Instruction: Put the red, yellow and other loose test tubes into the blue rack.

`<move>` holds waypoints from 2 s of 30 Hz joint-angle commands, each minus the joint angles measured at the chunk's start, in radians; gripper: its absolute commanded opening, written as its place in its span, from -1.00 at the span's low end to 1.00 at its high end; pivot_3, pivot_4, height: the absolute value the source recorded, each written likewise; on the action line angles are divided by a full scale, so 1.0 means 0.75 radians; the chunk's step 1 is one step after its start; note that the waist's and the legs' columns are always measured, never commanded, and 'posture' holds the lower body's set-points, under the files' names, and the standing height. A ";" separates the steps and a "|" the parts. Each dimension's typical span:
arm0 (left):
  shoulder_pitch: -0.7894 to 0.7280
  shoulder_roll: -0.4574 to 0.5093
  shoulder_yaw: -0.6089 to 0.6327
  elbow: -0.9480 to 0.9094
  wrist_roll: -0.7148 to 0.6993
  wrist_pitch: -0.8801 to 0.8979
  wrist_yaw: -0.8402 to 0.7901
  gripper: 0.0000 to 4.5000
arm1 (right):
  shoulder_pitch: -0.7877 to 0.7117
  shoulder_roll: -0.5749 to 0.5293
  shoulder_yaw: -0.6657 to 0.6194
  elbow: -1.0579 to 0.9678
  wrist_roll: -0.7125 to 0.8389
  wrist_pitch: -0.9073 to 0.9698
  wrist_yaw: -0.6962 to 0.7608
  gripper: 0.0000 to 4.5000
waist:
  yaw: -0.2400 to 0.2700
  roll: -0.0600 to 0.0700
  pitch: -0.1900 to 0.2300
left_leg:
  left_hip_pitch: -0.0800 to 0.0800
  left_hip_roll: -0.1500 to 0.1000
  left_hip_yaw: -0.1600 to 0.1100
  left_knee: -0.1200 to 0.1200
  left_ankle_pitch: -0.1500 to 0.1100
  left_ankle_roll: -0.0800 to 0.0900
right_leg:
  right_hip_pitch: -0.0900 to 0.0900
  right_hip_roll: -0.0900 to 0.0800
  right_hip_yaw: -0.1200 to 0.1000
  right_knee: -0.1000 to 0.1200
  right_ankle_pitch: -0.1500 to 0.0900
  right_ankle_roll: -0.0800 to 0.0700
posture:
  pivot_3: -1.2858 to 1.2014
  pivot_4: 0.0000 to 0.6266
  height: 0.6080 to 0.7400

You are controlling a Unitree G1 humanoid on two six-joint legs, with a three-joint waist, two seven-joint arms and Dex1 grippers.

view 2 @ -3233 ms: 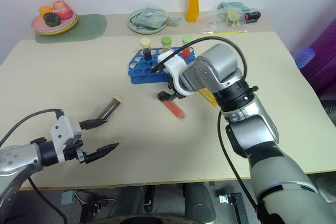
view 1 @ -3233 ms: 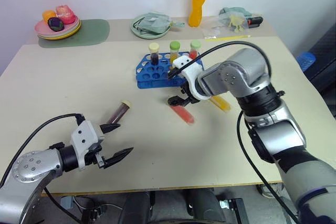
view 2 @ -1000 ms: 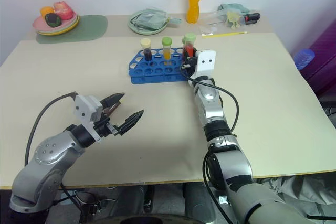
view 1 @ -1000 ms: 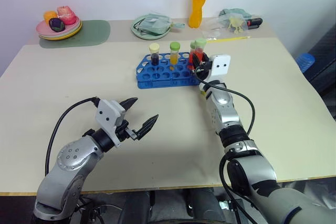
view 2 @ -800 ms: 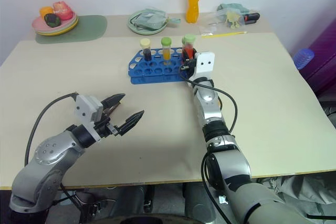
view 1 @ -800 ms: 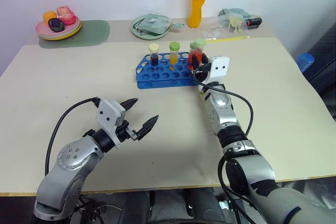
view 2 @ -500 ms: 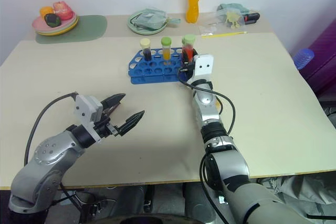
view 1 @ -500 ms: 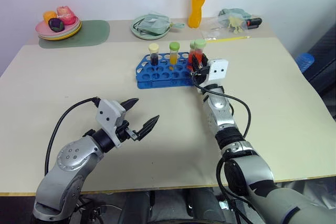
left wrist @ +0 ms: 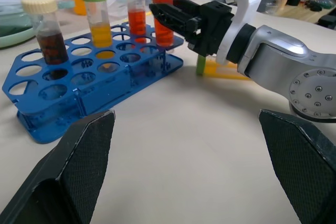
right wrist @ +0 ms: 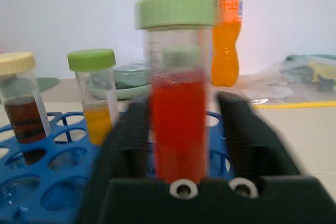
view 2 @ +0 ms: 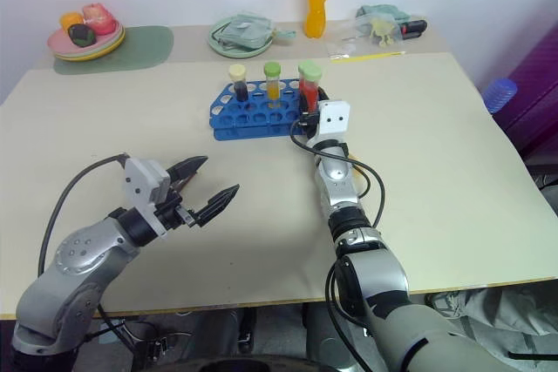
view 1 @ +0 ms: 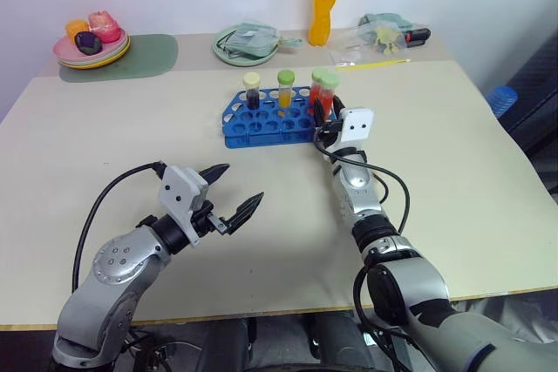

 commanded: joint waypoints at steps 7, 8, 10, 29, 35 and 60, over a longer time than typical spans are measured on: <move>0.024 0.020 0.060 -0.082 -0.023 -0.020 0.001 1.00 | 0.122 -0.245 -0.029 -0.681 0.206 0.474 0.301 0.98 | 0.013 0.001 0.001 | 0.000 0.000 0.000 0.000 0.000 0.000 | 0.000 -0.001 0.000 0.000 0.000 0.000 | 0.03 -0.52 0.83; 0.026 0.032 0.067 -0.091 -0.023 -0.016 -0.005 1.00 | 0.175 -0.339 -0.042 -0.870 0.332 0.706 0.391 0.98 | 0.032 0.002 0.001 | -0.001 -0.001 -0.001 0.000 0.000 0.000 | 0.000 -0.001 -0.001 -0.001 0.000 0.000 | 0.03 -0.52 0.83; 0.022 0.055 0.064 -0.104 -0.033 -0.002 -0.023 1.00 | 0.225 -0.505 -0.063 -1.101 0.493 1.094 0.482 0.98 | 0.045 0.003 0.002 | -0.002 -0.001 -0.001 0.001 -0.001 0.002 | 0.001 -0.003 -0.001 -0.003 0.000 0.000 | 0.03 -0.52 0.83; -0.066 0.148 -0.235 0.067 0.021 -0.071 -0.292 1.00 | -0.244 -0.929 0.564 -1.139 0.432 2.485 0.632 0.98 | 0.041 0.009 0.003 | -0.002 -0.001 0.001 0.002 -0.001 0.003 | 0.002 -0.002 0.000 -0.006 0.000 -0.001 | 0.03 -0.52 0.83; 0.001 0.128 -0.239 0.111 0.063 -0.162 -0.309 1.00 | -0.357 -0.902 0.699 -0.937 0.326 2.482 0.700 0.98 | 0.038 0.009 0.003 | -0.003 -0.001 0.001 0.002 -0.002 0.003 | 0.001 -0.002 0.000 -0.006 0.000 0.000 | 0.03 -0.52 0.83; 0.036 0.100 -0.185 0.038 0.054 -0.138 -0.256 1.00 | -0.366 -0.978 0.715 -1.060 0.208 2.339 1.035 -0.46 | 0.040 0.010 0.003 | -0.003 -0.001 0.001 0.002 -0.002 0.003 | 0.000 -0.002 0.000 -0.005 0.000 0.000 | 0.03 -0.52 0.83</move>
